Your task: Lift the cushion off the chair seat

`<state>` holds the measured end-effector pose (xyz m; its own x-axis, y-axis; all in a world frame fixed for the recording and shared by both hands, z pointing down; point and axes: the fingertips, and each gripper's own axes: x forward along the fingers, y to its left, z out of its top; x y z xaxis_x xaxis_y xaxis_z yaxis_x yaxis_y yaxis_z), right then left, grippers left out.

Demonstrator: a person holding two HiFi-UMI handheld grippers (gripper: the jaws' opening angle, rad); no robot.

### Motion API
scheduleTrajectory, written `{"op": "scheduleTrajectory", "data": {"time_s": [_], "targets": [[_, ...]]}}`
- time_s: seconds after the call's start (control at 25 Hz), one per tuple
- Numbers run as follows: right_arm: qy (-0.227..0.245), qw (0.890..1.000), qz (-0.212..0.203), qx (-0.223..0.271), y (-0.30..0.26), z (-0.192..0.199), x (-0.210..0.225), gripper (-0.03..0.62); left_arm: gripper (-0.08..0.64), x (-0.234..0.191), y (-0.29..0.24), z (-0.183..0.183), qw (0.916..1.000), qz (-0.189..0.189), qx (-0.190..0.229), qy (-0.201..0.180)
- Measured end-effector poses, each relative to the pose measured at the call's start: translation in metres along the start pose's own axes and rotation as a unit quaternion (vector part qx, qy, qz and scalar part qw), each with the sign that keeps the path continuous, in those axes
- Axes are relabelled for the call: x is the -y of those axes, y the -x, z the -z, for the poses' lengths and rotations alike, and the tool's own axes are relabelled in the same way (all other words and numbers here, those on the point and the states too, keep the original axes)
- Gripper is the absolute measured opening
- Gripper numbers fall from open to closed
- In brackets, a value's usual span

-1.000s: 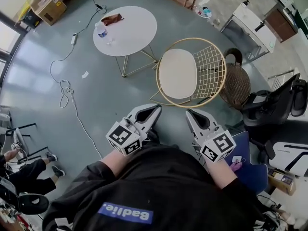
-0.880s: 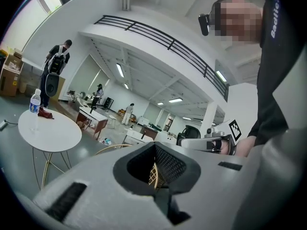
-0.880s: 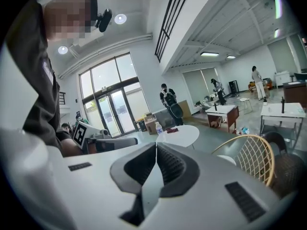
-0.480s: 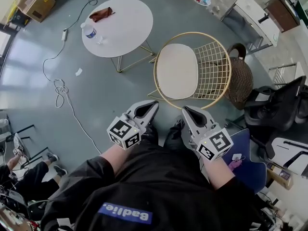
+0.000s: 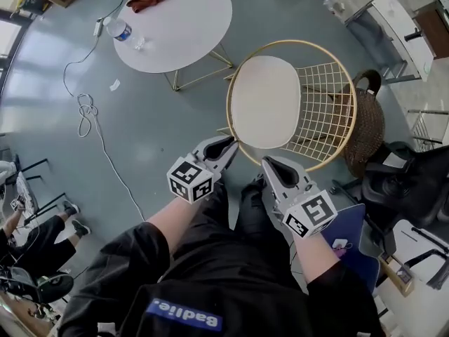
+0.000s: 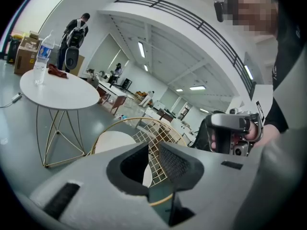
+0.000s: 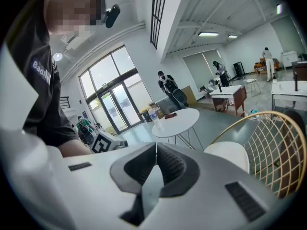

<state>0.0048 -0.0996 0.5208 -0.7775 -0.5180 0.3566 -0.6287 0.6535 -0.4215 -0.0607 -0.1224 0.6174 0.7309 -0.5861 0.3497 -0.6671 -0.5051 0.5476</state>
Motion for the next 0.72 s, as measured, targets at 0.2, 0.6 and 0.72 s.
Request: {"op": "scheduleTrajectory", "data": {"time_s": [0.2, 0.6, 0.72], "targets": [[-0.006, 1.0, -0.005, -0.005, -0.016, 0.017, 0.02, 0.029, 0.104, -0.04, -0.029, 0.038, 0.999, -0.028, -0.021, 0.026], [-0.035, 0.999, -0.02, -0.011, -0.042, 0.046, 0.041, 0.029, 0.154, -0.136, -0.087, 0.127, 0.9884, -0.095, -0.082, 0.085], [-0.041, 0.999, -0.023, -0.014, -0.044, 0.056, 0.044, 0.029, 0.164, -0.16, -0.099, 0.148, 0.9847, -0.107, -0.092, 0.103]]}}
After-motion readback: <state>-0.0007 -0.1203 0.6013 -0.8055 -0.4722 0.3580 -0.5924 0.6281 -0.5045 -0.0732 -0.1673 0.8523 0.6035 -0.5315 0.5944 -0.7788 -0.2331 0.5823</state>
